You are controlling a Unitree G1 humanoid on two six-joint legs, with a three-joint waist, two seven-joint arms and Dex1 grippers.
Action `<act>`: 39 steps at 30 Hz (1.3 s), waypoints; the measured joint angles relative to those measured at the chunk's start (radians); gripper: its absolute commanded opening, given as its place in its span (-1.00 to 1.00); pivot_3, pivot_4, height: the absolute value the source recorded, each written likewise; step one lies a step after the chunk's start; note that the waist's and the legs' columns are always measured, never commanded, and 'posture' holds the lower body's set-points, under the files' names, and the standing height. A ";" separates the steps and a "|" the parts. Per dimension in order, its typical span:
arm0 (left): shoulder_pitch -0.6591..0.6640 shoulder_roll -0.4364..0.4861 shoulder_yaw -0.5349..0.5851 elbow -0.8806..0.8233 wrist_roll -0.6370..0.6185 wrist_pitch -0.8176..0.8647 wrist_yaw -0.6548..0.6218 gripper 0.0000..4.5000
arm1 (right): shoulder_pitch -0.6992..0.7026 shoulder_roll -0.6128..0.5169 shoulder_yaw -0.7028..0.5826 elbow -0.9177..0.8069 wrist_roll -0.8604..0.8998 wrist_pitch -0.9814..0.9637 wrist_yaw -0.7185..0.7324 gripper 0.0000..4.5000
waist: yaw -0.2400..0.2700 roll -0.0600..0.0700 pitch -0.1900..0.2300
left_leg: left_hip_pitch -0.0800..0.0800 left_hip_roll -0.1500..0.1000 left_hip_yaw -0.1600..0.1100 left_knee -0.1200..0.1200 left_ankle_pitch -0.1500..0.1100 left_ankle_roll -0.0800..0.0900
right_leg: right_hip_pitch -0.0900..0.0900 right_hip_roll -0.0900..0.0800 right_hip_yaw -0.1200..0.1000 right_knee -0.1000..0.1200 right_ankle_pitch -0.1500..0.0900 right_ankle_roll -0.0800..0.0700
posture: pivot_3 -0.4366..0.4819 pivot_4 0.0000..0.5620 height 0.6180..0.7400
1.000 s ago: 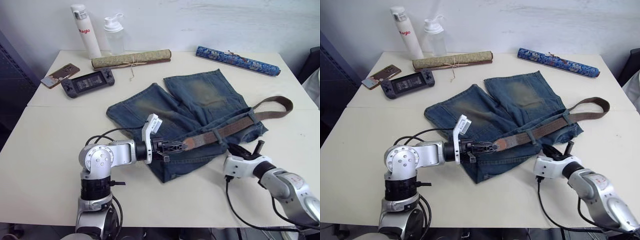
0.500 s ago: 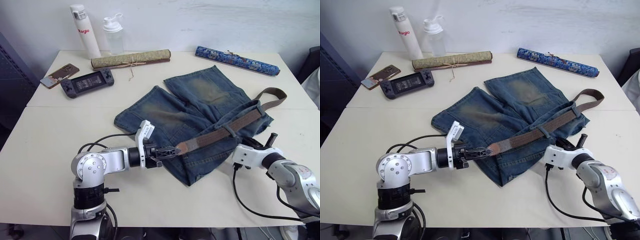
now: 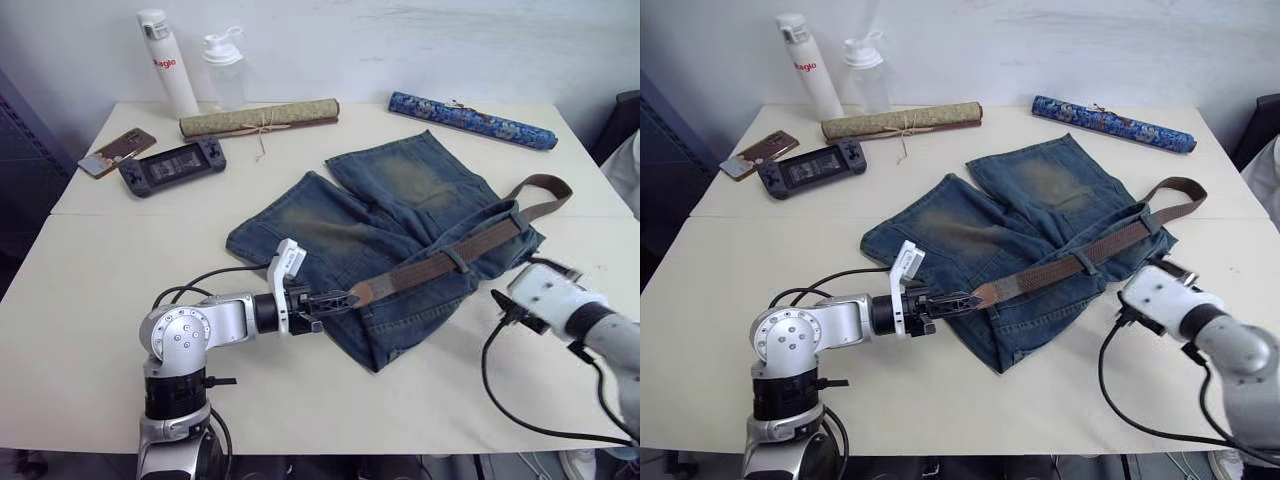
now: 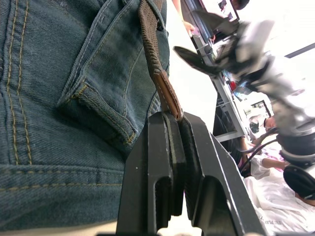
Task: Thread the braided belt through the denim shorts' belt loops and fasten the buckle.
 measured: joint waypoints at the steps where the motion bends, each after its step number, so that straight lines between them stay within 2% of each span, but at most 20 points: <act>1: 0.002 0.001 -0.002 0.000 -0.001 -0.006 -0.004 -1.00 | -0.030 0.010 -0.041 -0.033 0.101 0.111 0.030 0.68 | -0.001 0.000 0.000 | 0.000 0.000 0.000 0.000 0.000 0.000 | 0.000 0.000 0.000 0.000 0.000 0.000 | -0.05 -0.47 0.63; 3: 0.006 0.000 -0.006 0.000 -0.003 -0.015 -0.010 -1.00 | -0.089 0.042 -0.130 -0.094 0.309 0.333 0.059 0.68 | -0.002 0.000 0.000 | 0.000 0.001 -0.001 0.000 0.000 0.000 | 0.000 -0.001 0.000 0.000 0.000 -0.001 | -0.05 -0.47 0.63; 4: 0.012 -0.002 -0.006 0.000 -0.009 -0.026 -0.018 -1.00 | -0.140 0.073 -0.211 -0.149 0.498 0.569 0.086 0.68 | -0.001 0.000 0.000 | -0.001 0.001 -0.003 0.000 0.000 0.001 | 0.001 -0.001 -0.001 0.000 0.000 -0.001 | -0.05 -0.47 0.63; 5: 0.012 -0.003 -0.006 0.000 -0.011 -0.028 -0.020 -1.00 | -0.147 0.078 -0.226 -0.166 0.546 0.625 0.093 0.68 | 0.000 0.000 0.000 | -0.001 0.001 -0.004 0.000 0.000 0.001 | 0.001 -0.001 -0.001 0.000 -0.001 -0.002 | -0.05 -0.47 0.63; 7: 0.018 0.001 -0.010 -0.002 -0.017 -0.050 -0.040 -1.00 | -0.170 0.127 -0.264 -0.212 0.751 0.841 0.095 0.68 | 0.002 0.000 0.000 | -0.001 0.001 -0.005 -0.001 -0.001 0.001 | 0.001 -0.001 -0.003 0.000 -0.001 -0.002 | -0.05 -0.47 0.63; 9: 0.035 0.015 -0.014 -0.010 -0.029 -0.085 -0.074 -1.00 | -0.270 0.328 -0.333 -0.229 0.873 1.087 0.050 0.68 | -0.001 0.001 0.000 | -0.002 0.000 -0.004 0.000 -0.001 0.002 | -0.001 -0.003 -0.002 0.001 -0.001 -0.003 | -0.05 -0.47 0.63; 11: 0.052 0.029 -0.020 -0.029 -0.033 -0.117 -0.102 -1.00 | -0.281 0.427 -0.363 -0.224 0.962 1.185 -0.030 0.68 | -0.002 0.002 0.000 | -0.002 0.000 -0.003 -0.002 -0.001 0.002 | -0.001 -0.004 -0.001 0.000 -0.001 -0.003 | -0.05 -0.47 0.63; 12: 0.064 0.048 -0.024 -0.030 -0.033 -0.138 -0.115 -1.00 | -0.300 0.531 -0.405 -0.204 1.046 1.202 -0.133 0.68 | -0.003 0.002 0.000 | -0.002 0.000 -0.003 -0.002 -0.001 0.002 | -0.001 -0.004 -0.002 0.000 -0.001 -0.003 | -0.05 -0.47 0.63; 14: 0.068 0.061 -0.042 -0.030 -0.033 -0.161 -0.128 -1.00 | -0.308 0.670 -0.433 -0.163 1.152 1.206 -0.273 0.68 | -0.005 0.003 0.000 | -0.002 0.000 -0.002 -0.002 -0.001 0.002 | -0.002 -0.004 -0.001 0.001 -0.001 -0.003 | -0.05 -0.47 0.63; 17: 0.071 0.062 -0.055 -0.033 -0.034 -0.181 -0.132 -1.00 | -0.274 0.785 -0.430 -0.098 1.340 1.159 -0.519 0.68 | -0.005 0.003 0.000 | -0.003 -0.001 -0.002 -0.002 -0.002 0.002 | -0.003 -0.004 0.000 0.002 -0.001 -0.003 | -0.05 -0.47 0.63; 22: 0.072 0.068 -0.057 -0.033 -0.038 -0.202 -0.132 -1.00 | -0.103 0.767 -0.209 -0.008 1.796 0.856 -0.943 0.68 | -0.025 0.004 0.000 | -0.004 -0.001 0.000 -0.002 -0.002 0.004 | -0.004 -0.005 0.001 0.002 -0.001 -0.003 | -0.05 -0.47 0.63; 24: 0.071 0.066 -0.066 -0.033 -0.044 -0.205 -0.132 -1.00 | -0.095 0.758 -0.126 -0.008 1.914 0.727 -1.041 0.68 | -0.034 0.004 0.000 | -0.003 0.000 0.001 -0.002 -0.002 0.005 | -0.005 -0.004 0.002 0.003 -0.001 -0.002 | -0.05 -0.47 0.63; 31: 0.072 0.068 -0.076 -0.033 -0.060 -0.215 -0.124 -1.00 | -0.111 0.684 0.027 -0.009 1.981 0.451 -1.119 0.68 | -0.029 0.004 0.000 | -0.005 0.000 0.002 -0.002 -0.002 0.004 | -0.008 -0.003 0.003 0.005 -0.001 -0.002 | -0.05 -0.47 0.63; 38: 0.072 0.071 -0.076 -0.033 -0.071 -0.216 -0.115 -1.00 | -0.092 0.626 0.055 -0.009 1.987 0.380 -1.100 0.68 | -0.025 0.004 0.000 | -0.005 0.000 0.002 -0.002 -0.002 0.004 | -0.008 -0.003 0.003 0.005 -0.001 -0.002 | -0.05 -0.47 0.63; 39: 0.072 0.072 -0.076 -0.033 -0.072 -0.216 -0.113 -1.00 | -0.092 0.620 0.055 -0.009 1.988 0.377 -1.097 0.58 | -0.025 0.004 0.000 | -0.005 0.000 0.002 -0.002 -0.002 0.004 | -0.008 -0.003 0.003 0.005 -0.001 -0.002 | -0.05 -0.47 0.63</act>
